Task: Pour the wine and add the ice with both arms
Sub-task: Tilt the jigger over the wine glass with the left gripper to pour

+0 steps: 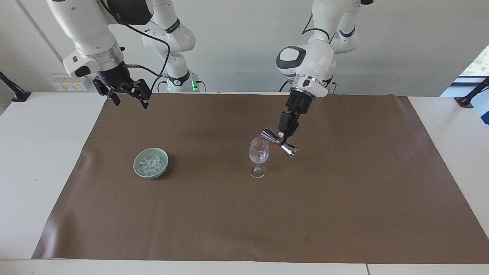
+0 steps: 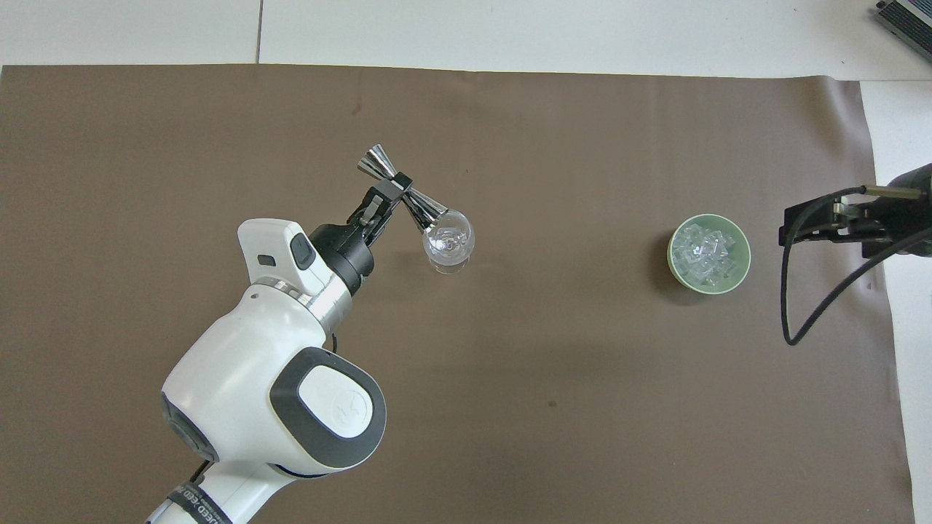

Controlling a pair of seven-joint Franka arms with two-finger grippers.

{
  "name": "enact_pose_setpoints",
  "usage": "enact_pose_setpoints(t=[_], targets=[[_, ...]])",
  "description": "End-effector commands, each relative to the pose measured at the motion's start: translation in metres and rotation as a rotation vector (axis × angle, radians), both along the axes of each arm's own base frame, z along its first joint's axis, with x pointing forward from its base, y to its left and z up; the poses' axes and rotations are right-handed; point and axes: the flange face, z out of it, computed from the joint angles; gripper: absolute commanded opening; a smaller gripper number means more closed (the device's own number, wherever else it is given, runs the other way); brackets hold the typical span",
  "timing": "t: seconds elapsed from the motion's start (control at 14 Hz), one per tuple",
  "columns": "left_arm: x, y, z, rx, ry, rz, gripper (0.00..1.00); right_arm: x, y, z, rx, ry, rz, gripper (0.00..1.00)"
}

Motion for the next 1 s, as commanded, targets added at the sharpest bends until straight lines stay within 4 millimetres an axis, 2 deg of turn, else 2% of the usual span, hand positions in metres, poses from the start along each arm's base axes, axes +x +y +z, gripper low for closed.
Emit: enact_pose_setpoints(t=[0.0, 0.14, 0.5, 0.71, 0.93], targets=[[-0.002, -0.005, 0.005, 0.032, -0.045, -0.005, 0.0, -0.002, -0.004, 0.003, 0.025, -0.007, 0.02, 1.0], [-0.001, -0.006, -0.002, 0.041, -0.038, -0.017, 0.0, -0.002, -0.004, 0.003, 0.025, -0.007, 0.02, 1.0], [0.003, -0.006, -0.004, 0.006, -0.004, -0.016, 0.0, -0.002, -0.004, 0.003, 0.025, -0.007, 0.02, 1.0], [0.005, -0.003, -0.012, -0.081, 0.082, 0.015, 0.0, -0.002, -0.004, 0.003, 0.025, -0.007, 0.02, 1.0], [0.014, 0.001, -0.01, -0.186, 0.154, 0.051, 0.0, -0.002, -0.004, 0.003, 0.026, -0.007, 0.02, 1.0]])
